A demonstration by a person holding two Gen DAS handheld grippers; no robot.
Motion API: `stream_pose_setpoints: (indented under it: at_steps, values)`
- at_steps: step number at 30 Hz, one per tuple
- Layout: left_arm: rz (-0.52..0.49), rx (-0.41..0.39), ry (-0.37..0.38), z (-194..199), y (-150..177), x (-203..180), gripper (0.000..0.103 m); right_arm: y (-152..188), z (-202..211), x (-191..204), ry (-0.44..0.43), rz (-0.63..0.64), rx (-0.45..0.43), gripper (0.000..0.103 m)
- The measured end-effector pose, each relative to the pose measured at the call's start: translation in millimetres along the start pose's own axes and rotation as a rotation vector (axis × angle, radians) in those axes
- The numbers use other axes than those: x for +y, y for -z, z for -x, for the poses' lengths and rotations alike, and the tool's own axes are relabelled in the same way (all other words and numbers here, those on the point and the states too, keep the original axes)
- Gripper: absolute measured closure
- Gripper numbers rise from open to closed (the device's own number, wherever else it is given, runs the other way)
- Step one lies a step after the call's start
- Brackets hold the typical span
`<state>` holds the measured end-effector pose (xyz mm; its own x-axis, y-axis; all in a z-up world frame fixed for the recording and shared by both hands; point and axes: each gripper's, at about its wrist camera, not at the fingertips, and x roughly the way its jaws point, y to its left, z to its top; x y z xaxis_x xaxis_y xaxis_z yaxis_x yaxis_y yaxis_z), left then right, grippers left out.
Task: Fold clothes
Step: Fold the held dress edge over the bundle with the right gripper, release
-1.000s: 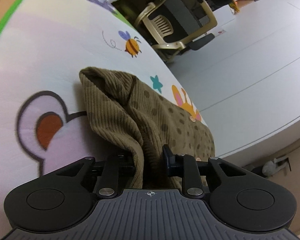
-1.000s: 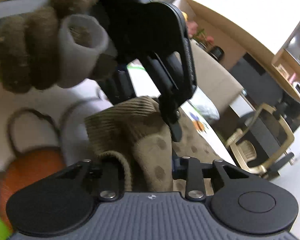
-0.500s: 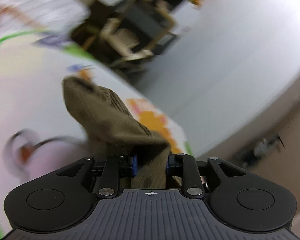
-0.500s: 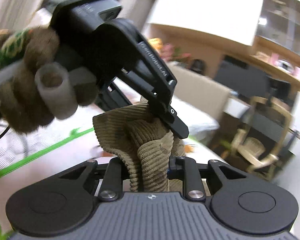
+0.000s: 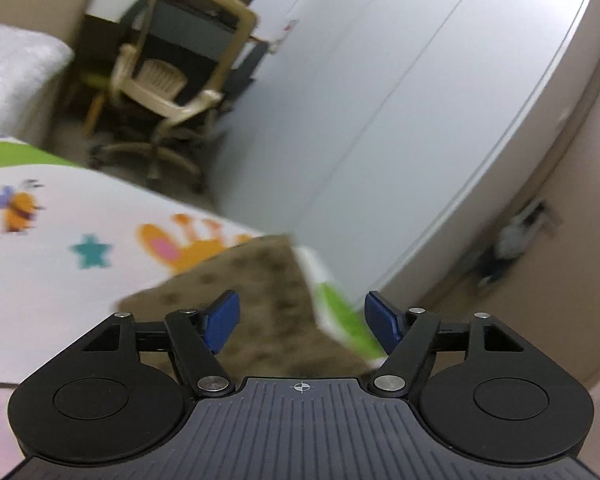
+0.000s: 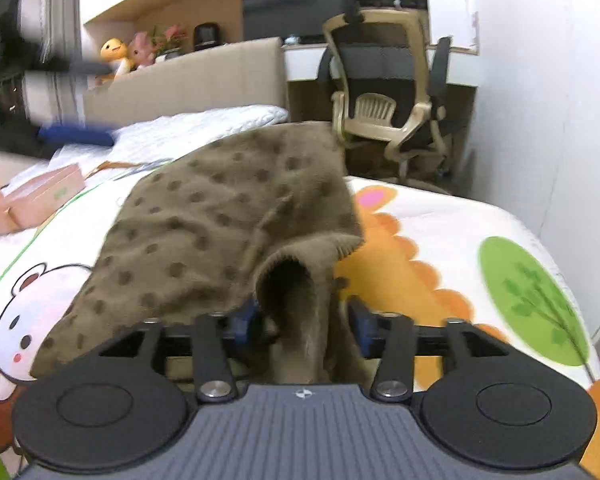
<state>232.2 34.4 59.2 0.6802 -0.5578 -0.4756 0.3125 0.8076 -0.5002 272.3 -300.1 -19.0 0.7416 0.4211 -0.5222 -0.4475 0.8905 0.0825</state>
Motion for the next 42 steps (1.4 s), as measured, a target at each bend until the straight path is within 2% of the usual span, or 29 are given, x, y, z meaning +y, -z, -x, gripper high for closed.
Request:
stream_pose_setpoints:
  at_steps: [3,6,7,9,11,12,14,16,17,18,20,23,25,27,30,32,35,39,41,42]
  values:
    - [0.008,0.033,-0.072,-9.2,9.8,16.9,0.029,-3.6,14.5,-3.9,0.106,0.048,-0.077,0.042]
    - [0.004,0.023,-0.102,-13.0,13.4,26.3,0.03,-8.0,28.4,-5.3,0.223,0.111,-0.159,0.042]
    - [0.0,0.007,-0.098,-12.7,11.9,26.9,0.03,-14.0,33.4,-7.9,0.228,0.116,-0.182,0.043]
    - [-0.009,-0.024,-0.08,-11.4,9.1,26.3,0.031,-27.2,44.1,-7.0,0.184,0.094,-0.227,0.046]
    - [-0.003,-0.026,-0.057,-15.5,6.8,26.6,0.031,-35.6,42.4,-3.3,0.068,0.049,-0.214,0.046]
    - [0.01,-0.009,-0.051,-20.6,8.2,27.1,0.029,-39.3,40.6,-1.2,0.011,0.027,-0.203,0.046]
    - [0.011,0.03,-0.079,-37.1,11.8,30.4,0.029,-37.0,17.4,6.2,-0.072,0.007,-0.109,0.046]
    - [-0.038,0.028,-0.125,-37.6,15.1,26.5,0.031,-27.1,-11.0,11.4,-0.029,0.042,-0.018,0.046]
    - [-0.057,0.02,-0.132,-33.4,16.2,24.4,0.031,-22.9,-12.1,8.1,-0.026,0.034,-0.005,0.046]
    - [-0.053,0.013,-0.131,-25.9,17.3,23.8,0.027,-18.7,-13.1,4.9,-0.022,0.027,0.008,0.046]
    - [-0.009,0.002,-0.143,-4.9,23.5,25.4,0.016,-10.3,-15.1,-1.6,-0.014,0.012,0.034,0.045]
    - [0.074,0.025,-0.124,12.6,47.0,34.4,0.014,2.3,-18.2,-11.4,-0.003,-0.01,0.072,0.043]
    - [0.15,0.086,-0.065,6.5,67.7,43.1,0.014,10.4,-20.0,-17.2,0.004,-0.024,0.097,0.043]
    - [0.187,0.138,-0.045,-6.4,82.5,50.3,0.025,14.0,-14.0,-10.4,-0.024,-0.038,0.099,0.043]
    - [0.193,0.123,-0.051,-17.4,77.6,62.5,0.032,21.3,-2.3,-0.8,-0.085,-0.068,0.106,0.043]
    - [0.173,0.087,-0.067,-20.1,63.5,65.5,0.033,20.0,0.8,16.5,-0.133,-0.045,0.114,0.042]
    - [0.11,0.043,-0.1,-20.0,48.3,63.5,0.034,21.7,6.3,37.1,-0.129,0.039,0.111,0.042]
    - [0.055,0.011,-0.127,-0.7,49.5,57.8,0.036,26.0,26.3,47.4,-0.15,0.114,0.115,0.042]
    - [-0.041,-0.01,-0.137,20.9,60.0,46.2,0.032,26.4,44.9,47.2,-0.122,0.2,0.061,0.042]
    - [-0.122,-0.02,-0.149,30.4,67.8,36.2,0.028,27.6,54.8,50.4,-0.079,0.266,0.025,0.042]
